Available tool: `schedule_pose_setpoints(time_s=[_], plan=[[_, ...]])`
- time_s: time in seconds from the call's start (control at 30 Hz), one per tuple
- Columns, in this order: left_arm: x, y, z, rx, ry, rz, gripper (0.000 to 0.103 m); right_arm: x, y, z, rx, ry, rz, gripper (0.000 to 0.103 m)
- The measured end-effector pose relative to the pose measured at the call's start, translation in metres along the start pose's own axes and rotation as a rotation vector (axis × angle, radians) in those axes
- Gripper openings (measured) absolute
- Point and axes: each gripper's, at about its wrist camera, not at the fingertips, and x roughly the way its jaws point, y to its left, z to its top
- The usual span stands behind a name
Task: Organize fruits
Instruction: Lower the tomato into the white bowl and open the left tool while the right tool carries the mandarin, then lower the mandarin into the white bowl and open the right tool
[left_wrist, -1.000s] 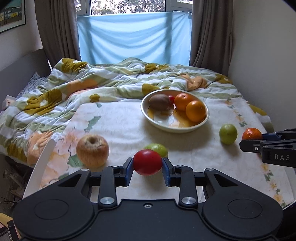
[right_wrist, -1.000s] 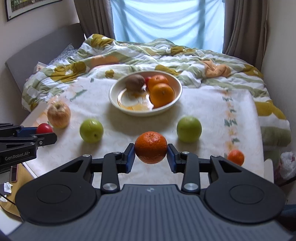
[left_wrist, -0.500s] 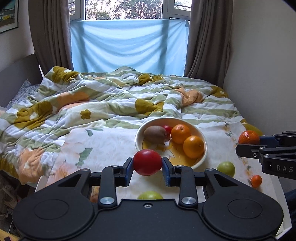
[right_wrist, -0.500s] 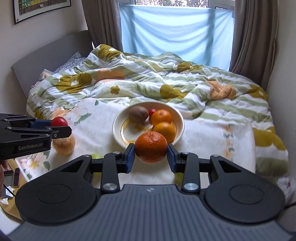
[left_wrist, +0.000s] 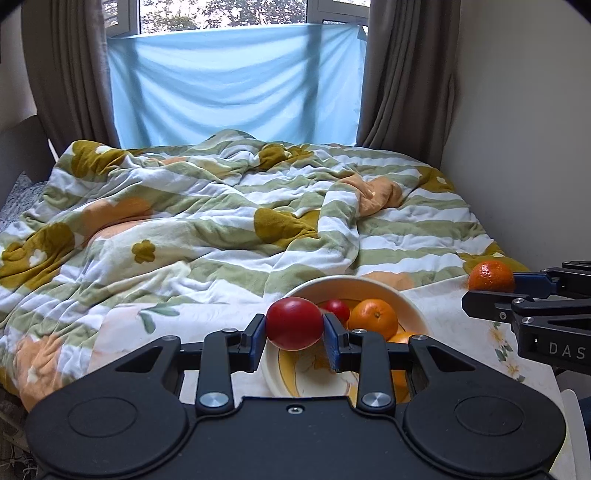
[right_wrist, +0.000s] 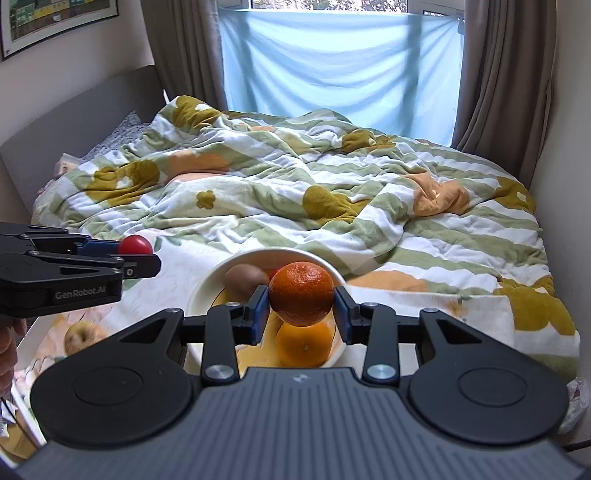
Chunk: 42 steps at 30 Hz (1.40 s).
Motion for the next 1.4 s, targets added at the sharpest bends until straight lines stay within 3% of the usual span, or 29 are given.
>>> schedule_pose_setpoints(time_s=[0.53, 0.9, 0.93, 1.0, 1.03, 1.07, 1.13, 1.4], plan=[[0.097, 0.000, 0.029, 0.049, 0.104, -0.055, 0.037, 0.076, -0.030, 0.017, 0.074, 0.095, -0.030, 0.052], [0.131, -0.003, 0.033, 0.069, 0.151, -0.089, 0.037, 0.102, -0.046, 0.016, 0.116, 0.144, -0.056, 0.052], [0.131, -0.003, 0.032, 0.067, 0.150, -0.088, 0.039, 0.104, -0.046, 0.016, 0.119, 0.147, -0.057, 0.052], [0.129, -0.003, 0.033, 0.068, 0.143, -0.083, 0.062, 0.106, -0.047, 0.017, 0.120, 0.151, -0.058, 0.052], [0.126, -0.003, 0.033, 0.065, 0.131, -0.076, 0.085, 0.106, -0.047, 0.017, 0.119, 0.150, -0.058, 0.052], [0.122, -0.002, 0.033, 0.063, 0.110, -0.066, 0.096, 0.106, -0.047, 0.017, 0.119, 0.149, -0.058, 0.052], [0.113, 0.002, 0.032, 0.066, 0.081, -0.044, 0.097, 0.106, -0.047, 0.017, 0.120, 0.149, -0.057, 0.052], [0.081, 0.021, 0.016, 0.019, 0.087, -0.007, 0.097, 0.115, -0.042, 0.023, 0.101, 0.151, -0.045, 0.052]])
